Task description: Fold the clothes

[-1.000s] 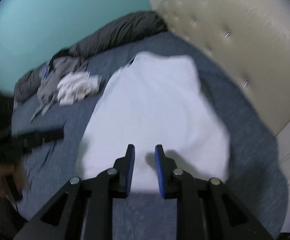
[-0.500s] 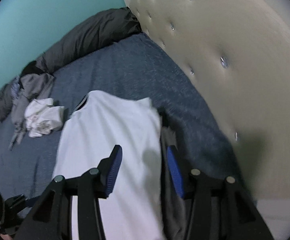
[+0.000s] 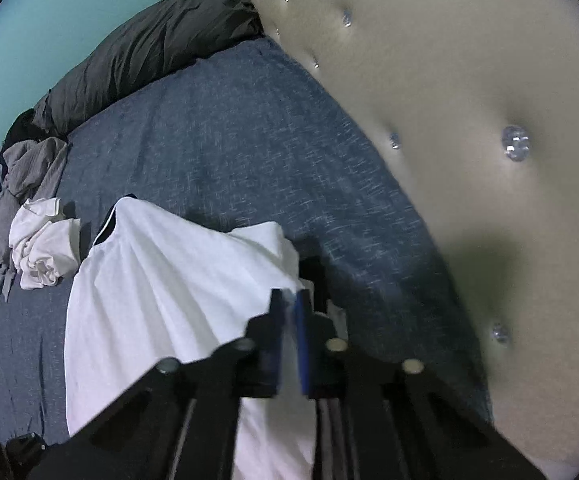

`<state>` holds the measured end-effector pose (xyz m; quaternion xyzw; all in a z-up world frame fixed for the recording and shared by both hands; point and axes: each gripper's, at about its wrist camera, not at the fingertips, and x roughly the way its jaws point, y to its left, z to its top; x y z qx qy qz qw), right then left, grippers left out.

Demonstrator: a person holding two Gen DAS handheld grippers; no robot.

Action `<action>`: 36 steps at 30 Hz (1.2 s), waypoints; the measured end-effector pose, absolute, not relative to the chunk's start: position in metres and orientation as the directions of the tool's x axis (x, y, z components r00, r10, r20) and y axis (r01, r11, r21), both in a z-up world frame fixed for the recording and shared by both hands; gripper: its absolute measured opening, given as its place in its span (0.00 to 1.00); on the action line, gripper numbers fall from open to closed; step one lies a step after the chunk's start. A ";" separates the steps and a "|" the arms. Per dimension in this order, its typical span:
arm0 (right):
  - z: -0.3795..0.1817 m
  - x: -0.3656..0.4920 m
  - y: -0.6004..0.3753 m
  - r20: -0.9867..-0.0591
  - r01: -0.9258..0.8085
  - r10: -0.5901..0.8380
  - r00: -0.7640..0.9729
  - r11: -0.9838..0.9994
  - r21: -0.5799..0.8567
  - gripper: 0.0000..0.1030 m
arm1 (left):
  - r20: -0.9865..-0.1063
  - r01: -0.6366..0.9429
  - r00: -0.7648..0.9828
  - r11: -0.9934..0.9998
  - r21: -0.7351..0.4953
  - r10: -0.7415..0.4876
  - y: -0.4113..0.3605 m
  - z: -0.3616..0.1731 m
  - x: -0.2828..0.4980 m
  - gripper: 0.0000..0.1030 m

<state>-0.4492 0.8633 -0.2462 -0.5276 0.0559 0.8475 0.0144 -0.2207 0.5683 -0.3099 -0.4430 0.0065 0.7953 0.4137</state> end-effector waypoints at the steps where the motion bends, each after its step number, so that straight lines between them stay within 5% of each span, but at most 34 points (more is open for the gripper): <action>1: -0.246 -0.451 0.864 -0.895 -0.096 -0.005 -0.447 -0.994 0.053 0.03 | -0.709 -0.662 -0.263 -0.657 -0.360 0.654 0.569 -0.311 -0.221 0.35; 11: -0.262 -0.459 0.865 -0.893 -0.162 0.191 -0.407 -0.977 -0.136 0.03 | -0.708 -0.660 -0.260 -0.656 -0.366 0.656 0.567 -0.313 -0.220 0.35; 21: -0.233 -0.432 0.897 -0.861 -0.245 0.119 -0.495 -0.970 0.006 0.19 | -0.709 -0.652 -0.255 -0.658 -0.375 0.657 0.562 -0.311 -0.222 0.35; 36: -0.216 -0.330 0.874 -0.795 -0.149 -0.065 -0.603 -0.970 0.192 0.19 | -0.703 -0.640 -0.304 -0.685 -0.349 0.643 0.538 -0.270 -0.204 0.35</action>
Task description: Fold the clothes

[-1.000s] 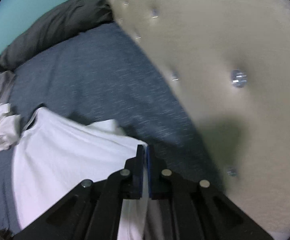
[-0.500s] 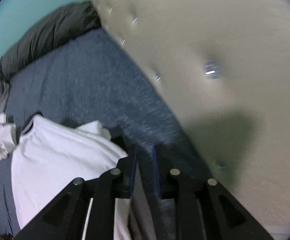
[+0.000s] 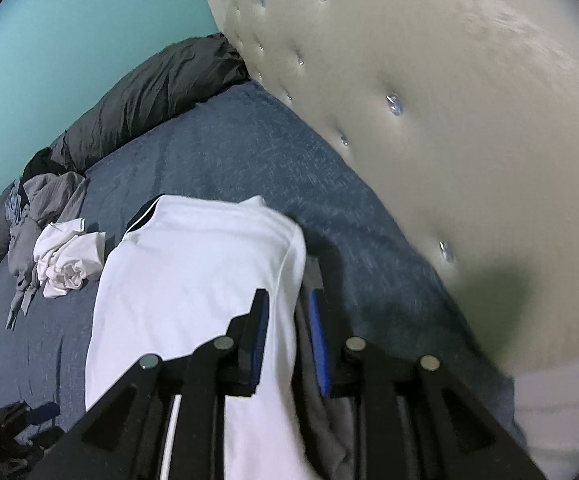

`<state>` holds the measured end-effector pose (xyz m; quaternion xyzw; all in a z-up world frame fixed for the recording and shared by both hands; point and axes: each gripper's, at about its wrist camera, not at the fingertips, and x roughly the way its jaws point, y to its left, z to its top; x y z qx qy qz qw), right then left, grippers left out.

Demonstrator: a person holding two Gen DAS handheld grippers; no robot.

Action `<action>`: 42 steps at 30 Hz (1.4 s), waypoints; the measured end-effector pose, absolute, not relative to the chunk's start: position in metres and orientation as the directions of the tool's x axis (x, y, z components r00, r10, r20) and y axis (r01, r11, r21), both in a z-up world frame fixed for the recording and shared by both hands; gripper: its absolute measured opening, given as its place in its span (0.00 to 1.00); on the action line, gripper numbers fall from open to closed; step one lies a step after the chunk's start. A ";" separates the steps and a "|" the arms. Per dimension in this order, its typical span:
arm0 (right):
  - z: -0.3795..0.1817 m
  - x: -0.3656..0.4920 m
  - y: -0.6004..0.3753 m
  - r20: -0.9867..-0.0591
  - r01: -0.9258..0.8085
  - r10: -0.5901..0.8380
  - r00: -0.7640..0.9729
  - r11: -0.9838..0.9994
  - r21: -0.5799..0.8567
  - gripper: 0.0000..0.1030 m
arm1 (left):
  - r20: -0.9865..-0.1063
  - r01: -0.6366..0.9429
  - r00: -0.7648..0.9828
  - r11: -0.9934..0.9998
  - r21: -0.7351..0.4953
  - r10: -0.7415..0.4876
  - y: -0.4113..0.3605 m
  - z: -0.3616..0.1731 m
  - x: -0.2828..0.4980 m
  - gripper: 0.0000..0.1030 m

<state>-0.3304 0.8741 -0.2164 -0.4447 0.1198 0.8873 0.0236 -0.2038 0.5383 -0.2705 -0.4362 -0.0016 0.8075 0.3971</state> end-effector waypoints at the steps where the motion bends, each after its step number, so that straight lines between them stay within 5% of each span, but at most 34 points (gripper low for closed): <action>1: -0.216 -0.323 0.869 -0.785 -0.148 -0.072 -0.615 -0.968 0.204 0.19 | -0.703 -0.638 -0.309 -0.688 -0.347 0.641 0.536 -0.267 -0.201 0.36; 10: -0.192 -0.269 0.839 -0.721 -0.168 -0.061 -0.690 -0.956 0.241 0.20 | -0.690 -0.638 -0.349 -0.700 -0.321 0.634 0.519 -0.230 -0.178 0.43; 13: -0.176 -0.246 0.828 -0.698 -0.166 -0.061 -0.713 -0.953 0.252 0.31 | -0.682 -0.637 -0.365 -0.704 -0.313 0.634 0.511 -0.218 -0.170 0.44; 21: -0.140 -0.199 0.796 -0.670 -0.152 -0.064 -0.740 -0.954 0.260 0.32 | -0.653 -0.636 -0.402 -0.708 -0.305 0.642 0.486 -0.180 -0.146 0.47; 25: -0.125 -0.179 0.783 -0.656 -0.147 -0.059 -0.752 -0.956 0.254 0.44 | -0.636 -0.639 -0.423 -0.710 -0.295 0.645 0.473 -0.159 -0.132 0.50; 42: -0.087 -0.082 0.737 -0.613 -0.156 -0.004 -0.790 -0.966 0.207 0.57 | -0.581 -0.663 -0.472 -0.702 -0.262 0.663 0.433 -0.100 -0.067 0.57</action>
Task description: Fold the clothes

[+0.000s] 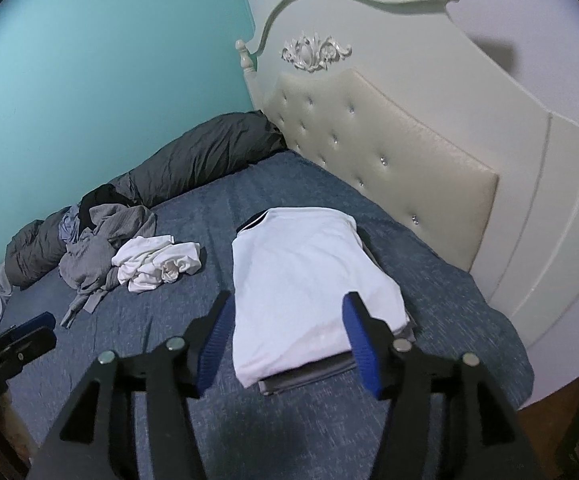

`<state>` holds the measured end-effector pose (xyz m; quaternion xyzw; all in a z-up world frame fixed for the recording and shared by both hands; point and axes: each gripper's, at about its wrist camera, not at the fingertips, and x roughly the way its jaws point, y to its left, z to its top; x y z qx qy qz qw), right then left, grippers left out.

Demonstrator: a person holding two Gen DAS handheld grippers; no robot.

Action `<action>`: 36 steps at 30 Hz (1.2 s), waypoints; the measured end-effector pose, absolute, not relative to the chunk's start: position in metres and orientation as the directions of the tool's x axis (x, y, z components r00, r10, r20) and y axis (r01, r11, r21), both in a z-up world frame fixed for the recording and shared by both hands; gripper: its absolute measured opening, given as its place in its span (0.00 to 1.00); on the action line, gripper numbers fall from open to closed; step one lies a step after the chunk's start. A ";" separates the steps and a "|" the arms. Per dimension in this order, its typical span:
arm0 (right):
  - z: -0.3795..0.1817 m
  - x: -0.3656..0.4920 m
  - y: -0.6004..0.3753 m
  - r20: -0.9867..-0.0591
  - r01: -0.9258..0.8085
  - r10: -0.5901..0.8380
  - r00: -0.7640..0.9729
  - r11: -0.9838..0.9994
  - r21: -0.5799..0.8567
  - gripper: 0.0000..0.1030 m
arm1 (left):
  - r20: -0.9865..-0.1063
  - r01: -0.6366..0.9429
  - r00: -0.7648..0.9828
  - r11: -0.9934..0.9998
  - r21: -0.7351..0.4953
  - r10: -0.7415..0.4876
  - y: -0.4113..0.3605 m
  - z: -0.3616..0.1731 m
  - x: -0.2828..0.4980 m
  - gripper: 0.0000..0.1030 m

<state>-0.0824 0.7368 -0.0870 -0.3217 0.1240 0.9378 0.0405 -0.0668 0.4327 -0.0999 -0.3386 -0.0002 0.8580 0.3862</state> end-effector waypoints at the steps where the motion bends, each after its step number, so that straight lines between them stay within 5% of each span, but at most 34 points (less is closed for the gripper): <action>1: -0.084 -0.077 0.734 -0.610 -0.156 0.000 -0.792 -0.967 0.203 0.57 | -0.578 -0.664 -0.474 -0.701 -0.261 0.664 0.430 -0.098 -0.063 0.57; 17: -0.051 0.003 0.686 -0.556 -0.166 0.034 -0.831 -0.968 0.189 0.66 | -0.546 -0.699 -0.491 -0.681 -0.219 0.679 0.400 -0.072 -0.010 0.67; 36: -0.045 0.064 0.653 -0.535 -0.192 0.063 -0.842 -0.963 0.188 0.83 | -0.516 -0.717 -0.517 -0.675 -0.174 0.683 0.381 -0.063 0.032 0.93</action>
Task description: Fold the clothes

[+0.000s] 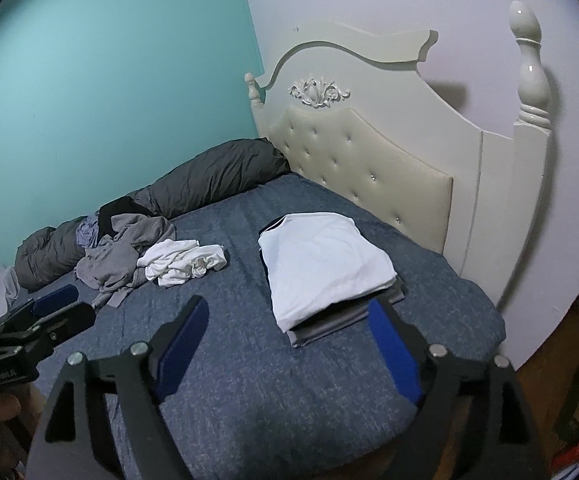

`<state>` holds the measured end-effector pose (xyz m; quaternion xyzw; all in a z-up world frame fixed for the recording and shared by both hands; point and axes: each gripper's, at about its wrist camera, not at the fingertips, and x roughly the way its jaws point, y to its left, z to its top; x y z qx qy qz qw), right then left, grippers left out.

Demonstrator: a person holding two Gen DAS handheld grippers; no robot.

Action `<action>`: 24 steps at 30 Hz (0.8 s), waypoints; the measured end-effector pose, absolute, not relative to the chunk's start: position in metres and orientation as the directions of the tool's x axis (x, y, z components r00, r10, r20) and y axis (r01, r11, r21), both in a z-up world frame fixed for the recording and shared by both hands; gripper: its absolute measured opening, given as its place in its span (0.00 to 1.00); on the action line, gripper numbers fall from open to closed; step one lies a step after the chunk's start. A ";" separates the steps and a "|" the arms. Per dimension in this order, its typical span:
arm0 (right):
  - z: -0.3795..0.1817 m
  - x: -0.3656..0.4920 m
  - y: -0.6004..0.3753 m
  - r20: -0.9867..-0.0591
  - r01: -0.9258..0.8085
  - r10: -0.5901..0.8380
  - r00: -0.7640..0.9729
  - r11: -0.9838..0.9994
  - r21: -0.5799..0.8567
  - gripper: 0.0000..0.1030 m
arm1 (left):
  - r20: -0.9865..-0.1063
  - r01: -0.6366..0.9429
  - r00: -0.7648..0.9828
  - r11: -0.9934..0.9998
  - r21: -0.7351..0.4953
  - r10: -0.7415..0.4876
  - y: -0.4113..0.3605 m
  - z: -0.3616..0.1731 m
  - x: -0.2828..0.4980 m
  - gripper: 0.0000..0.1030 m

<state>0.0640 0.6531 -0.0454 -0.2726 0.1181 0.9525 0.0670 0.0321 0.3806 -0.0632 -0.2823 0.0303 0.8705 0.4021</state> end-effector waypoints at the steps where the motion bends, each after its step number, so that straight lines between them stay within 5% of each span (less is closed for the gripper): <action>1: -0.046 0.067 0.651 -0.532 -0.195 0.068 -0.844 -0.963 0.186 0.84 | -0.514 -0.716 -0.519 -0.676 -0.175 0.683 0.379 -0.063 0.033 0.94; 24: -0.052 0.123 0.617 -0.496 -0.198 0.097 -0.863 -0.968 0.156 0.97 | -0.502 -0.721 -0.536 -0.677 -0.146 0.679 0.357 -0.067 0.071 1.00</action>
